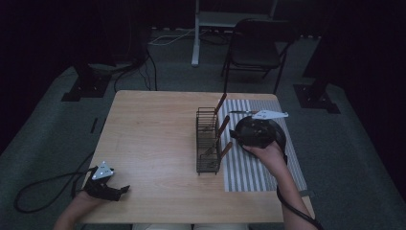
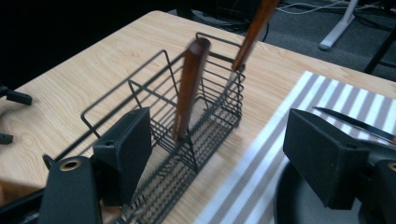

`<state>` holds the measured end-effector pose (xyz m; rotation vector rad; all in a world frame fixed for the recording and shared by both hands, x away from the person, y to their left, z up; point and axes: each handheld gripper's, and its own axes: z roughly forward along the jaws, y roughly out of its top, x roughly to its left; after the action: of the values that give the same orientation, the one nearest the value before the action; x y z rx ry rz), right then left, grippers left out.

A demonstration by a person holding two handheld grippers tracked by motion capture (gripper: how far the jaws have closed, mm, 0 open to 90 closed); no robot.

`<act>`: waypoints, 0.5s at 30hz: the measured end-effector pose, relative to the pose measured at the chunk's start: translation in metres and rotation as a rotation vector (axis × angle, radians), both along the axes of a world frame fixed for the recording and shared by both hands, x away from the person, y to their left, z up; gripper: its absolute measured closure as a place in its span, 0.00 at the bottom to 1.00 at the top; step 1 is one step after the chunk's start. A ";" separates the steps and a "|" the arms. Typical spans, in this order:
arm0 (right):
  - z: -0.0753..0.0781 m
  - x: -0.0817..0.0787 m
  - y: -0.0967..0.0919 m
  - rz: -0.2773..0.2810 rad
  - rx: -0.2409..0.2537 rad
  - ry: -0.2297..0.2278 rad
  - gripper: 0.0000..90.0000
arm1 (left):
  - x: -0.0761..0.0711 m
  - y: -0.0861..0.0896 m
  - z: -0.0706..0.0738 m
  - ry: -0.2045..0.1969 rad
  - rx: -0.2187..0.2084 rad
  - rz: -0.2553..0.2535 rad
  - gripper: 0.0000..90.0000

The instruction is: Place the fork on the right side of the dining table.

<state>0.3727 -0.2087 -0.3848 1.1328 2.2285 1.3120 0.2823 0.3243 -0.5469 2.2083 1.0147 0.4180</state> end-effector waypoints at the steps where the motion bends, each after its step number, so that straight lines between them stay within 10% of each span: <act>1: 0.001 0.001 0.002 0.005 0.000 -0.003 0.26 | 0.000 0.000 0.000 0.000 0.000 0.000 0.01; 15: 0.006 0.017 0.029 0.035 0.016 0.008 0.38 | 0.000 0.000 0.000 -0.001 0.002 -0.001 0.01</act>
<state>0.3902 -0.1793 -0.3789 1.1114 2.2567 1.3439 0.2824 0.3245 -0.5469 2.2104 1.0130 0.4197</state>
